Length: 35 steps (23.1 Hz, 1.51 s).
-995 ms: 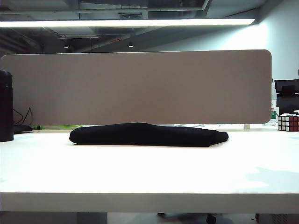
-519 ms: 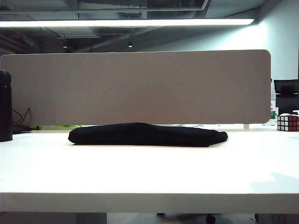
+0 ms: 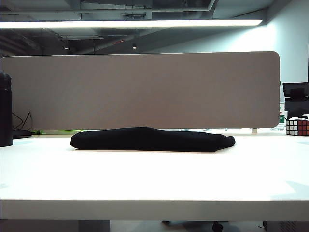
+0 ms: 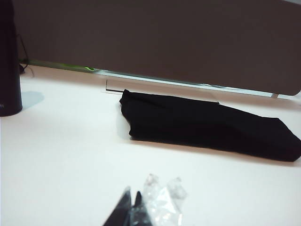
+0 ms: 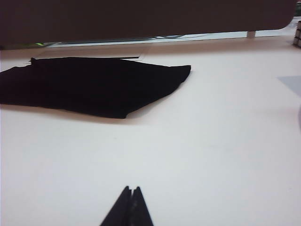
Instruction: Fold the bottom side of the T-shirt horizontally towards the center, about one-third of the way, then fold the sleeve back towards the center, creating a straight line along the edge of the T-shirt, and finally fold the bottom of the T-shirt up towards the top, creating a neat rectangle.
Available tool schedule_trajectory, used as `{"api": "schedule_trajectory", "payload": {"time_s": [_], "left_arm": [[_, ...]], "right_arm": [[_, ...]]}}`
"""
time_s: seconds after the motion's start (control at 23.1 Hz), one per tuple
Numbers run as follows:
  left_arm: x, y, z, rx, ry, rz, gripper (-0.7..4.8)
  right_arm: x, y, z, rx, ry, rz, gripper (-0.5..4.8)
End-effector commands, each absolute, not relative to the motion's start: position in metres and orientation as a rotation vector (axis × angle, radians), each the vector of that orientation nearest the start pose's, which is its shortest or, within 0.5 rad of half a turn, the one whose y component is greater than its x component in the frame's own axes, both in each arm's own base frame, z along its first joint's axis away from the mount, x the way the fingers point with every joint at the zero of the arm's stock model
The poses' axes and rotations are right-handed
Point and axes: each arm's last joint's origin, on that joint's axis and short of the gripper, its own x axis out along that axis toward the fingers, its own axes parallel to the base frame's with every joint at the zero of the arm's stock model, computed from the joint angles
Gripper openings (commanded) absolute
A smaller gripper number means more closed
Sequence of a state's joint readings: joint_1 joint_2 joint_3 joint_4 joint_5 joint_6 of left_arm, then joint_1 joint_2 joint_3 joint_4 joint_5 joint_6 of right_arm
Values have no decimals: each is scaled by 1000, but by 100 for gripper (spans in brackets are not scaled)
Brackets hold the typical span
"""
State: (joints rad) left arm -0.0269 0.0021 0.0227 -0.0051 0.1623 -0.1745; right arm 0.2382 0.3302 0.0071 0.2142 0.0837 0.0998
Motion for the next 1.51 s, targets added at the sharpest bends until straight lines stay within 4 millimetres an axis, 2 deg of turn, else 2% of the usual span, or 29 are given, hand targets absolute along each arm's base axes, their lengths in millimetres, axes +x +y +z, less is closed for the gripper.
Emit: {"api": "schedule_trajectory", "payload": {"time_s": [0.04,0.52,1.08,1.21,1.51], "left_arm": [[96,-9,169,-173,-2,-234,-6],[97,-9,167,-170,6,-232,-6],[97,-8,161,-174,62,-225,-6],[97,-8,164,-62,19,-219,-6],[97,-6,170,-2,-46,-159,-6]], "right_arm": [[113,22,158,69,97,133,-3],[109,0,164,78,29,52,-3],[98,-1,164,76,0,7,-3],[98,-1,165,81,-10,10,-3],[98,-1,163,78,6,6,-3]]}}
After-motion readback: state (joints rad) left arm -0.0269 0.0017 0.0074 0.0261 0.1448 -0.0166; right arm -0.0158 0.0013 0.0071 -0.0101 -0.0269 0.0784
